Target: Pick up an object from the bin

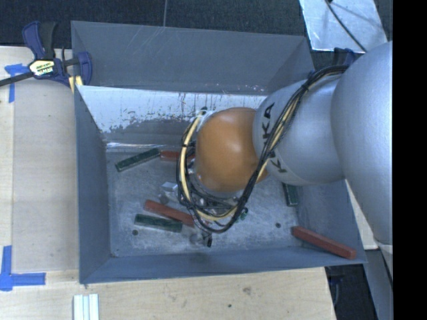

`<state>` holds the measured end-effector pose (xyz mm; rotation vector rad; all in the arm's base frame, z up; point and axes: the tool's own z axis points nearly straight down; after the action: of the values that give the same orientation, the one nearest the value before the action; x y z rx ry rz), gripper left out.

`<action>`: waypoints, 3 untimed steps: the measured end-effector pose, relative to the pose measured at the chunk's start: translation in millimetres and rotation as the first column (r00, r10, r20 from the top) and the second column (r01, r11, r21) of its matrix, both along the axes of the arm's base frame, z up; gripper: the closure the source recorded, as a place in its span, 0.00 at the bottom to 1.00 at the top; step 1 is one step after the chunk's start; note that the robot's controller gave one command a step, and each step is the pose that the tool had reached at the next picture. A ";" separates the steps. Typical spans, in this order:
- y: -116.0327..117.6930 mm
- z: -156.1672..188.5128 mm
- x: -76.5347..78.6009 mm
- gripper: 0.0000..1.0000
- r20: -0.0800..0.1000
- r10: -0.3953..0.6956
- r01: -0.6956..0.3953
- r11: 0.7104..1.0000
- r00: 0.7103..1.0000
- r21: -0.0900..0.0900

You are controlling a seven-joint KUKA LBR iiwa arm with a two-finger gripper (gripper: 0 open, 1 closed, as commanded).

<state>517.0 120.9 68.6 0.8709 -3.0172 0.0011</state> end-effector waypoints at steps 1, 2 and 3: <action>0.1 0.2 0.4 0.00 0.001 -0.003 0.003 1.000 1.000 0.002; 0.4 1.1 1.3 1.00 0.003 -0.004 0.004 1.000 1.000 0.003; 0.5 86.7 3.7 1.00 0.011 -0.007 0.007 1.000 1.000 0.004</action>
Offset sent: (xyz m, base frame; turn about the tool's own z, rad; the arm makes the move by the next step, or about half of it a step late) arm 0.0000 0.0000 0.0000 0.0000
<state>520.8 121.4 155.3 0.8629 -3.0318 0.0008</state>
